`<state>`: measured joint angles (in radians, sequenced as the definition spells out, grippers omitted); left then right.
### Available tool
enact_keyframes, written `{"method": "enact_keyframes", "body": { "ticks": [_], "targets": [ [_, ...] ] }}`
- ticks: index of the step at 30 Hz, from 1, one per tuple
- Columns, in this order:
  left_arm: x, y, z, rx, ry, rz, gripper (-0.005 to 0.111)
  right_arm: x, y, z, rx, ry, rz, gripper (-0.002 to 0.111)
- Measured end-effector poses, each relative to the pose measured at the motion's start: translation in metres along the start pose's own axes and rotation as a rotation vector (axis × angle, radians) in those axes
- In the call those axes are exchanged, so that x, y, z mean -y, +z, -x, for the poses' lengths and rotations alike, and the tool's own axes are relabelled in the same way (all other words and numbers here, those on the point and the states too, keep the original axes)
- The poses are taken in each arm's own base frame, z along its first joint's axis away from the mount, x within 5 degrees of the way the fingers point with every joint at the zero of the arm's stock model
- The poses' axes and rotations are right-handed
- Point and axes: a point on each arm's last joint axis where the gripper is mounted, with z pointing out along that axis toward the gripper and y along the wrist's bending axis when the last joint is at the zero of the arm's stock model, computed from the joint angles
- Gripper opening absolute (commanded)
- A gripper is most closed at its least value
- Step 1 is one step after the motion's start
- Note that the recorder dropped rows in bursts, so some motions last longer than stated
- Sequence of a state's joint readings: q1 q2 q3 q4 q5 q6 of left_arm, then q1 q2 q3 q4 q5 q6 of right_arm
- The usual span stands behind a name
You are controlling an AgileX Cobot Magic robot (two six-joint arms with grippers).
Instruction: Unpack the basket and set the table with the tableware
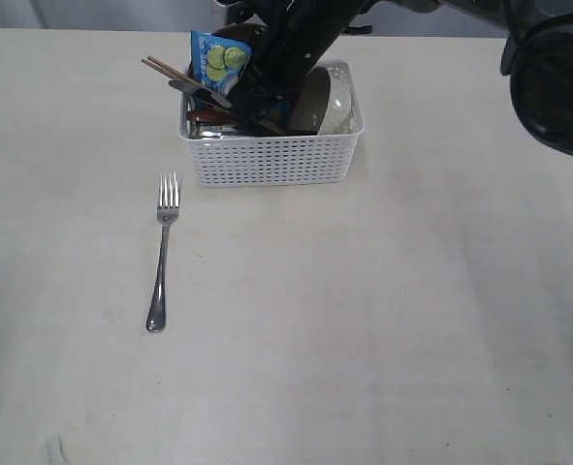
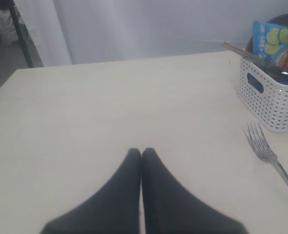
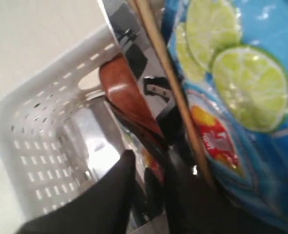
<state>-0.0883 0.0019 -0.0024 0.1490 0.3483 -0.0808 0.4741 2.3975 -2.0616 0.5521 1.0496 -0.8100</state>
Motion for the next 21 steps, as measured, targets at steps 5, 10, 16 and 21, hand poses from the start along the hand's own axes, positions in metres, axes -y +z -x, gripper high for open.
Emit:
{"method": "enact_keyframes", "body": {
  "ticks": [5, 10, 16, 21],
  "targets": [
    [0.000, 0.000, 0.000, 0.000, 0.000, 0.000, 0.000, -0.003, -0.001, 0.001, 0.000, -0.009, 0.008, 0.046],
    [0.000, 0.000, 0.000, 0.000, 0.000, 0.000, 0.000, -0.001, 0.000, 0.005, 0.030, -0.012, -0.018, 0.046],
    [0.000, 0.000, 0.000, 0.000, 0.000, 0.000, 0.000, -0.001, 0.001, 0.008, 0.073, -0.016, -0.024, 0.046],
    [0.000, 0.000, 0.000, 0.000, 0.000, 0.000, 0.000, 0.002, 0.009, 0.007, 0.088, -0.002, -0.024, 0.046]
  ]
}}
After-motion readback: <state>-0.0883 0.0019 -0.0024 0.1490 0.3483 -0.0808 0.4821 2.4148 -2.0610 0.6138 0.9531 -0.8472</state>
